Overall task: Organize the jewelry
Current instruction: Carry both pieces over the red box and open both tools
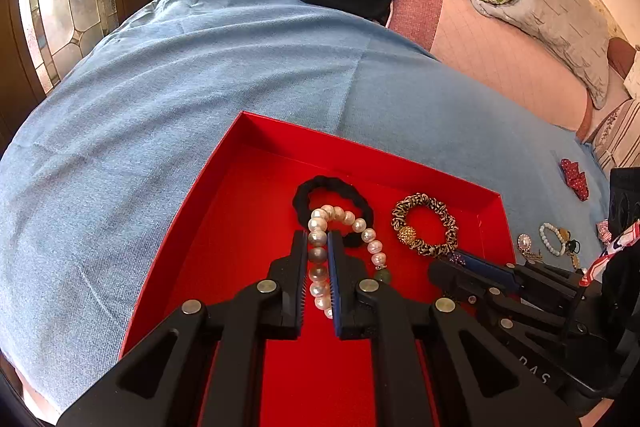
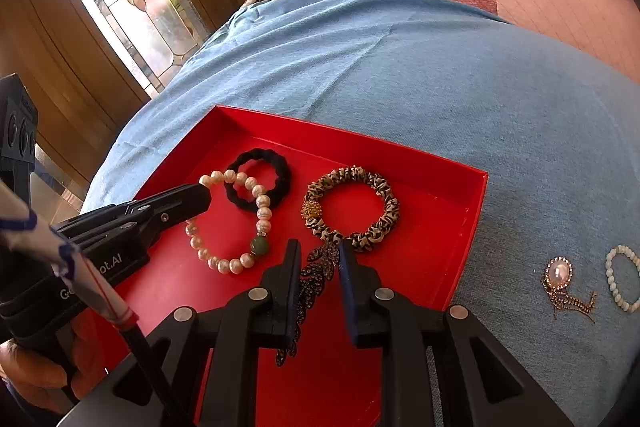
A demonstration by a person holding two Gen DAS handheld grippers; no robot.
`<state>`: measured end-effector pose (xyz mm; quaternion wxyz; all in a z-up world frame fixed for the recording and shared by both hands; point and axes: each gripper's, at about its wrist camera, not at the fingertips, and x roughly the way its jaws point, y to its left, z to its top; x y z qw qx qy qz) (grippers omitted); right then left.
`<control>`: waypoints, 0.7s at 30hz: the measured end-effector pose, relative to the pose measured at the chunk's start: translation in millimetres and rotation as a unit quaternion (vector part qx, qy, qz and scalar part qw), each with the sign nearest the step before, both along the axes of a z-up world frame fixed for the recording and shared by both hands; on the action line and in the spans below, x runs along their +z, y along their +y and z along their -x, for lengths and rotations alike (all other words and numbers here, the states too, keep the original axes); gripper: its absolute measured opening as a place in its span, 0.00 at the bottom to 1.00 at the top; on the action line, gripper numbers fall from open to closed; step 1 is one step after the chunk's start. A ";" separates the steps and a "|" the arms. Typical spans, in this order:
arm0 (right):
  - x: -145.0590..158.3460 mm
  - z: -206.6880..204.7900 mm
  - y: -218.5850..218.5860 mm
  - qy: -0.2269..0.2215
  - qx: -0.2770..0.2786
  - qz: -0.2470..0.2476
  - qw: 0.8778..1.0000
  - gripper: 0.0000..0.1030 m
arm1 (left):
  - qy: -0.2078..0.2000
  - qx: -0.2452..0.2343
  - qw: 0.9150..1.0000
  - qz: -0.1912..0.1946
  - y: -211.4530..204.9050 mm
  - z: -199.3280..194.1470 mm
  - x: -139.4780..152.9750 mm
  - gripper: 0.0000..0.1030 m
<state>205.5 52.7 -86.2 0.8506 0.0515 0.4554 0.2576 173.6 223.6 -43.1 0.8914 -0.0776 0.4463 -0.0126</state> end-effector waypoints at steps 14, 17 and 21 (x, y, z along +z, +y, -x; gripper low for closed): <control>4.2 -1.1 -4.2 0.006 0.000 -0.016 1.000 0.21 | -0.009 0.009 1.000 0.007 3.1 2.2 3.2 0.09; 8.4 0.0 -7.3 0.004 0.001 -0.024 1.000 0.21 | -0.011 0.009 1.000 0.008 3.0 2.7 4.6 0.09; 19.2 2.1 -15.0 -0.004 -0.001 -0.040 0.999 0.21 | -0.023 0.012 1.000 0.016 3.2 3.6 10.6 0.10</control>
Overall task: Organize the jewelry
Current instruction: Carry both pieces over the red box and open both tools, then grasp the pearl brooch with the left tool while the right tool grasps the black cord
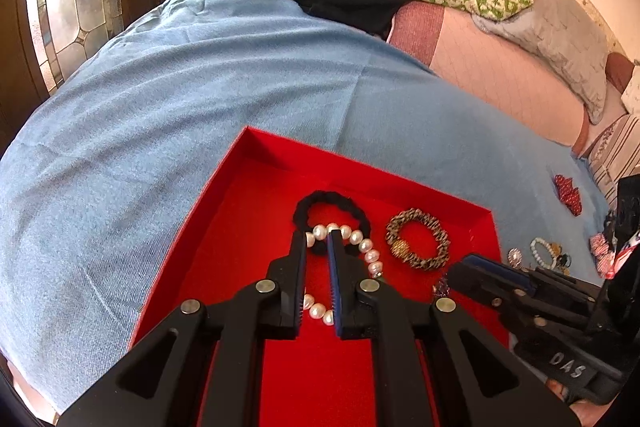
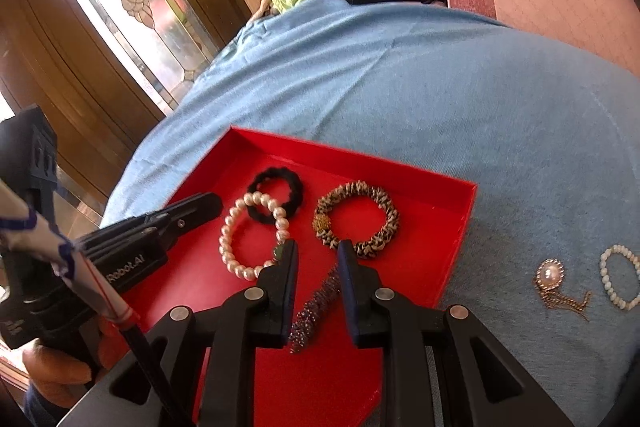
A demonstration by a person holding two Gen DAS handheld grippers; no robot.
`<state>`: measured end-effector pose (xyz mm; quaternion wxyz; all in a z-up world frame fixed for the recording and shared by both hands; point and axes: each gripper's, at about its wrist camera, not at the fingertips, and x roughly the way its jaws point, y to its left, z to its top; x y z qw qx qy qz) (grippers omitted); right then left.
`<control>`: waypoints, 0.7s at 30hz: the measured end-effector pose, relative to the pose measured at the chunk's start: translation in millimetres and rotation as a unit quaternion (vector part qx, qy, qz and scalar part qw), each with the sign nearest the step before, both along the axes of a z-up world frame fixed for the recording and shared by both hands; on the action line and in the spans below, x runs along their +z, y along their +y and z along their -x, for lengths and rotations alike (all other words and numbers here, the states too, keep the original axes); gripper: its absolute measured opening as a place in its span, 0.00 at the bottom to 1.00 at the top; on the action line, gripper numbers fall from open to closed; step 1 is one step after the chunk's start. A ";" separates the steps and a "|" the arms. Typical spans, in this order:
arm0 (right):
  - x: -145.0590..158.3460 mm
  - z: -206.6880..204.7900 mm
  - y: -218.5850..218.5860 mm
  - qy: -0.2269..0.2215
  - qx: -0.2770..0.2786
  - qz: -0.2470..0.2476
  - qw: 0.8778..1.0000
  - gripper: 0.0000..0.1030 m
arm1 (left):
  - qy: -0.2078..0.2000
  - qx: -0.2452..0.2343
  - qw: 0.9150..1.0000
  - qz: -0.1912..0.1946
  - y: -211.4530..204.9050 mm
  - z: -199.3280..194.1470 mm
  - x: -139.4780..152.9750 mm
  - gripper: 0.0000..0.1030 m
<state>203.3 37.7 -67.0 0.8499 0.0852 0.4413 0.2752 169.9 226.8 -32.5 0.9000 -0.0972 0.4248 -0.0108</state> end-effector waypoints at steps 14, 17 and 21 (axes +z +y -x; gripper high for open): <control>26.8 6.4 -80.3 0.010 -0.066 -0.060 0.996 0.21 | -0.026 -0.040 0.999 0.004 -41.8 -0.8 15.9 0.19; 31.1 11.6 -103.6 0.015 -0.087 -0.065 0.994 0.21 | -0.026 -0.067 0.997 0.004 -64.3 -1.5 18.5 0.19; 37.5 23.4 -142.4 0.016 -0.120 -0.057 0.991 0.21 | -0.021 -0.112 0.993 0.009 -103.3 -4.0 18.3 0.19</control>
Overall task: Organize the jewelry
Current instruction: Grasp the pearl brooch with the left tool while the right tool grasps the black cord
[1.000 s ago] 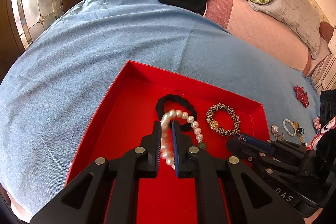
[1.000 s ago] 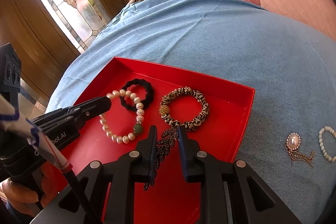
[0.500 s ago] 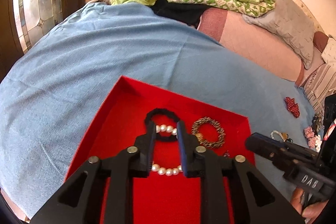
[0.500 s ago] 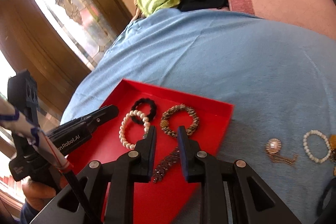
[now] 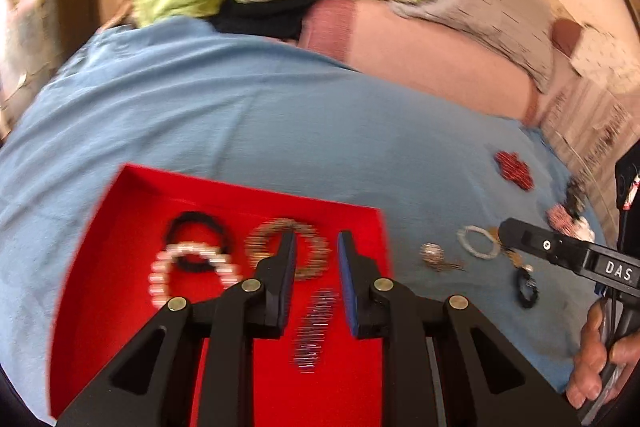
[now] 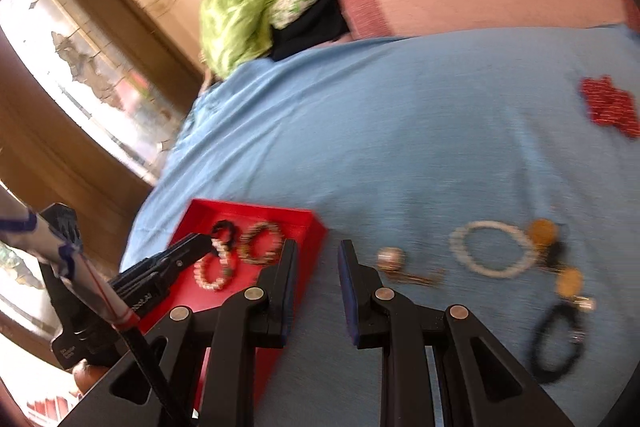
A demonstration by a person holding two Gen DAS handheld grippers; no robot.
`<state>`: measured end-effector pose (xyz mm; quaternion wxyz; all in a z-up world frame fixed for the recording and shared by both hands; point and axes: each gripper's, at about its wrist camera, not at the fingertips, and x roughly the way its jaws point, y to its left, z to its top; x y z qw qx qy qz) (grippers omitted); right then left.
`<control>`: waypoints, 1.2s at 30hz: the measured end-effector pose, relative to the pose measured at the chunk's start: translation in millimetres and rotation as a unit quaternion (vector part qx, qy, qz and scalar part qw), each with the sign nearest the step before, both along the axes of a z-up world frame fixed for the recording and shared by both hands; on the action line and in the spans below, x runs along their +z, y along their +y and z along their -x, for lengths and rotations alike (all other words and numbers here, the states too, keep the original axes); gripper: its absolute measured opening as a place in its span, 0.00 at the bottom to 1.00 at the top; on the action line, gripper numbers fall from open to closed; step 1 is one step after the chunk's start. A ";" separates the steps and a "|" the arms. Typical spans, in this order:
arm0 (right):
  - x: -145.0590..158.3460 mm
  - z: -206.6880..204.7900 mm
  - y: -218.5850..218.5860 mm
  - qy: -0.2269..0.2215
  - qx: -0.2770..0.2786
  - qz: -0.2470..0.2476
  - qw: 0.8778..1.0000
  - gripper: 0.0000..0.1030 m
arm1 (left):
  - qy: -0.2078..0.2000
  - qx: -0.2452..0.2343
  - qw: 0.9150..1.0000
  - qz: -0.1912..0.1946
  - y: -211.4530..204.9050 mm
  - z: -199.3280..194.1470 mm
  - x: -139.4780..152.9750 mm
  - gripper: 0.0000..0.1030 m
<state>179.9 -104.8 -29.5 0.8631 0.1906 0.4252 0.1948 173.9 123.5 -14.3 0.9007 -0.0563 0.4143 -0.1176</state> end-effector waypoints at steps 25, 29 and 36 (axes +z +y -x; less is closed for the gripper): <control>-40.8 -3.4 -140.6 0.073 -0.142 -0.026 0.987 0.23 | 0.077 -0.014 0.990 -0.119 -141.4 -51.5 -69.7 0.26; -43.4 -3.4 -141.7 0.077 -0.142 -0.027 0.987 0.26 | 0.063 -0.017 0.988 -0.142 -148.3 -50.4 -72.7 0.27; -48.5 -7.8 -139.1 0.086 -0.138 -0.008 0.987 0.27 | 0.055 -0.047 0.990 -0.120 -148.0 -45.8 -66.4 0.00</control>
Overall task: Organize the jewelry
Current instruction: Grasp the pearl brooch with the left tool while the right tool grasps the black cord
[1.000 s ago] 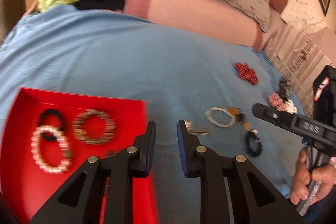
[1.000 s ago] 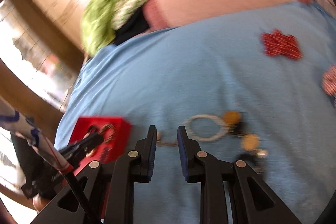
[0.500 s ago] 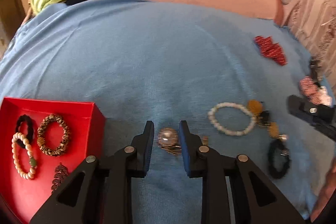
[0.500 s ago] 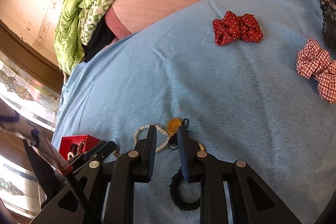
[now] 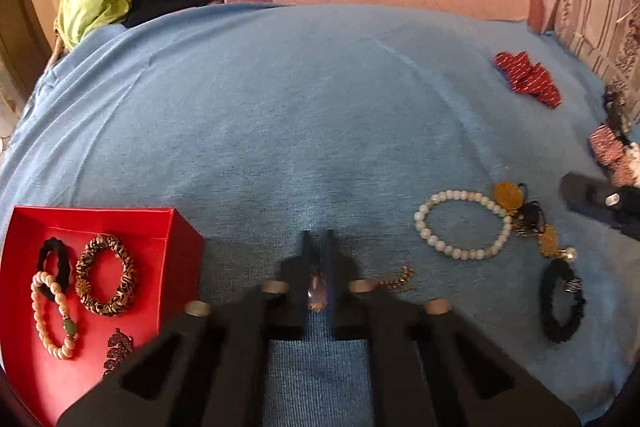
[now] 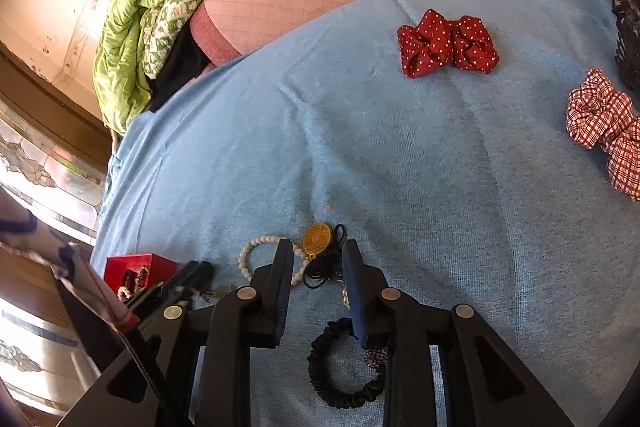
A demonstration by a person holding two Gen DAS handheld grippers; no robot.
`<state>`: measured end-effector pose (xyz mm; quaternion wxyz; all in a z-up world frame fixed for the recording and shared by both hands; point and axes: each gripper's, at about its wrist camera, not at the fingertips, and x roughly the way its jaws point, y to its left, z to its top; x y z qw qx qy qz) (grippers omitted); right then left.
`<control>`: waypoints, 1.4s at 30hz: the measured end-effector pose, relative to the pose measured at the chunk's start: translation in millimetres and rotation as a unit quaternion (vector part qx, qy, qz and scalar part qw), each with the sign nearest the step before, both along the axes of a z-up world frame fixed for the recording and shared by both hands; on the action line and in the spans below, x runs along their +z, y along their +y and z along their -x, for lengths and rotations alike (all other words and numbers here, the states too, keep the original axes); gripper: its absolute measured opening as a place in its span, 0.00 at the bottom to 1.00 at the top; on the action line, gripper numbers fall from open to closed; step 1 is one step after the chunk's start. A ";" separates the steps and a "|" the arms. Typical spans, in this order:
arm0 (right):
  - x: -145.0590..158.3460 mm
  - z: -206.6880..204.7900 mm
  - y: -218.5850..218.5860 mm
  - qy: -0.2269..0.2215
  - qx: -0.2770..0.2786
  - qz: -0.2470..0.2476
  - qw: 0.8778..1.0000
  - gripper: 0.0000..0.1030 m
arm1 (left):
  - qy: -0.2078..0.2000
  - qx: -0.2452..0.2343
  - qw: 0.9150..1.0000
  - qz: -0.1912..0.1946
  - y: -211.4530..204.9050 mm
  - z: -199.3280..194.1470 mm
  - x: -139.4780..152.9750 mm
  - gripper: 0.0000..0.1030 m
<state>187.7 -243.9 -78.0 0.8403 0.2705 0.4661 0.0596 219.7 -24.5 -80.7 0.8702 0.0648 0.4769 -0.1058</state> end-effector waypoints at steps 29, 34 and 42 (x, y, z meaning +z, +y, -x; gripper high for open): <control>39.4 4.9 14.7 -0.118 -0.012 0.044 0.992 0.13 | 0.041 -0.025 0.998 0.052 20.4 0.4 10.8 0.47; 38.7 3.5 14.3 -0.117 -0.011 0.033 0.993 0.13 | 0.040 -0.045 0.998 0.008 4.3 2.3 -0.8 0.19; 39.4 5.9 14.0 -0.121 -0.010 0.030 0.992 0.13 | 0.025 -0.052 0.998 -0.008 0.0 10.2 0.1 0.15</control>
